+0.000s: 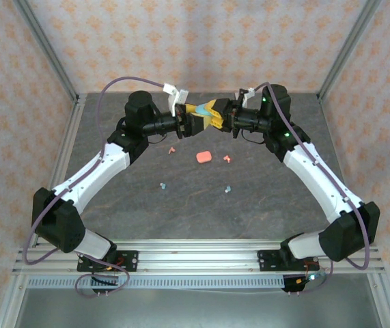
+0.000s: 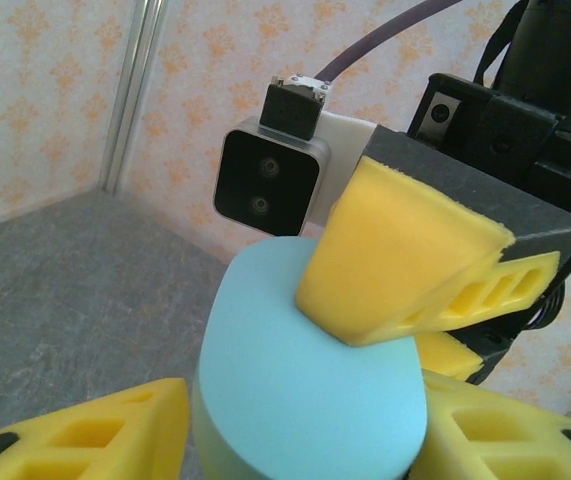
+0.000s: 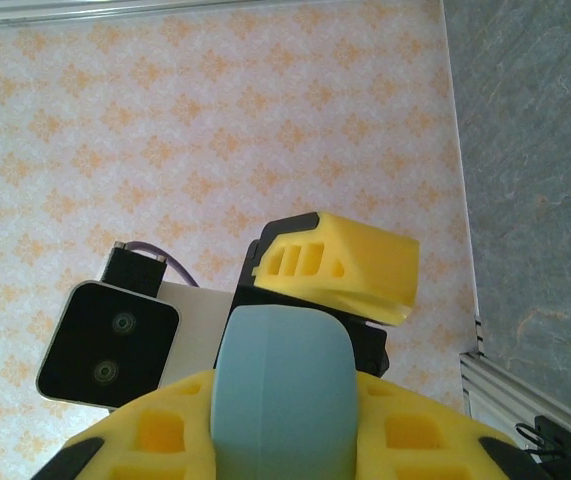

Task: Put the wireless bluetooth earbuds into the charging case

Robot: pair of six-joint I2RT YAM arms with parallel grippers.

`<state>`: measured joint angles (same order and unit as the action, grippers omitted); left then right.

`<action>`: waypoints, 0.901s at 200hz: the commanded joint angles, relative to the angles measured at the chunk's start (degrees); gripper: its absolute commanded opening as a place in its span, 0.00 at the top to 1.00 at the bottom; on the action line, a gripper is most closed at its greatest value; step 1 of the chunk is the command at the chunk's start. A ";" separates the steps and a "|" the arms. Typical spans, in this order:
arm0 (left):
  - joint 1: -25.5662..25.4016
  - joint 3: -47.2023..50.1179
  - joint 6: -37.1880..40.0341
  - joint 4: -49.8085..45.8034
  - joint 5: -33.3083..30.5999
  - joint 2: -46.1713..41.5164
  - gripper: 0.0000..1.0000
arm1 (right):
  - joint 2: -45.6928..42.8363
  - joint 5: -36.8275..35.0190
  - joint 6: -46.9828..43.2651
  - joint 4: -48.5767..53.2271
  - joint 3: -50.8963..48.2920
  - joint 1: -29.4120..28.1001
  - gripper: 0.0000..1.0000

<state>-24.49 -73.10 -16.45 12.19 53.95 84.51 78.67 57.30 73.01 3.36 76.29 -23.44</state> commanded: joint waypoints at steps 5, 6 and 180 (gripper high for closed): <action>0.19 -1.91 0.63 2.08 0.27 -1.28 0.51 | 0.49 3.68 11.24 2.18 1.23 -0.30 0.82; 0.17 -1.89 0.63 2.07 0.27 -1.28 0.51 | 0.50 3.78 11.26 2.14 1.27 -0.30 0.82; 0.24 -7.98 6.60 -17.57 6.84 -3.66 0.81 | -7.48 -5.06 -16.91 10.75 5.12 5.79 0.44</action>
<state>-24.38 -76.79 -13.47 2.17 56.69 83.70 76.42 56.97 65.87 9.80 77.73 -18.46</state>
